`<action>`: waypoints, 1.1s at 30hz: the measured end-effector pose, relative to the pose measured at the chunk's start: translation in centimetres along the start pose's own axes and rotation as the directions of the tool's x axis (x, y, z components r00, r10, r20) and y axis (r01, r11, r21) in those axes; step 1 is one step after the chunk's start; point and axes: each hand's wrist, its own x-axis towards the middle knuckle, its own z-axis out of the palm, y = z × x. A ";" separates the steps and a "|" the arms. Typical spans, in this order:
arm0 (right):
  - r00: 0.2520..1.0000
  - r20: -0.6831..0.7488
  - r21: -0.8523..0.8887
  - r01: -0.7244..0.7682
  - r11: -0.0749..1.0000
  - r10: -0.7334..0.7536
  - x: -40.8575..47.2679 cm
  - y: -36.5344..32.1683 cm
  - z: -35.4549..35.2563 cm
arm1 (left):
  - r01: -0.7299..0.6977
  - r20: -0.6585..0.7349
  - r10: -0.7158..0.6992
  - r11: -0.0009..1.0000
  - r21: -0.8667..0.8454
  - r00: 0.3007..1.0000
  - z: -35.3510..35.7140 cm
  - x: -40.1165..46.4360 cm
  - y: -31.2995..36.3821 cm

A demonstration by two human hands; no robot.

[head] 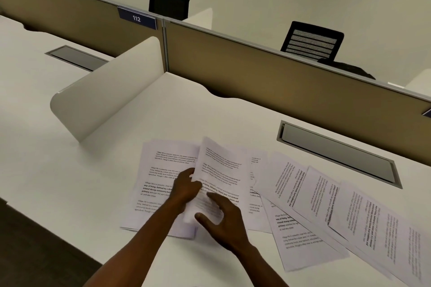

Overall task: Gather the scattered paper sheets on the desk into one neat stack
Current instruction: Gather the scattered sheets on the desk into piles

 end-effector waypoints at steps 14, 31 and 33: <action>0.965 0.077 -0.498 -0.182 0.848 0.252 1.6 4.6 -1.5 | 0.056 -0.337 0.002 0.985 0.164 0.942 -10.8 0.3 -3.4; 0.974 -0.179 -0.415 -0.201 0.887 0.137 2.8 4.5 -3.0 | -0.048 -0.336 0.306 0.798 0.600 0.891 -7.1 0.4 -5.1; 0.964 -0.215 -0.326 -0.221 0.919 0.156 3.0 4.0 -3.1 | -0.108 -0.257 0.293 0.826 0.553 0.921 -5.2 0.0 -4.6</action>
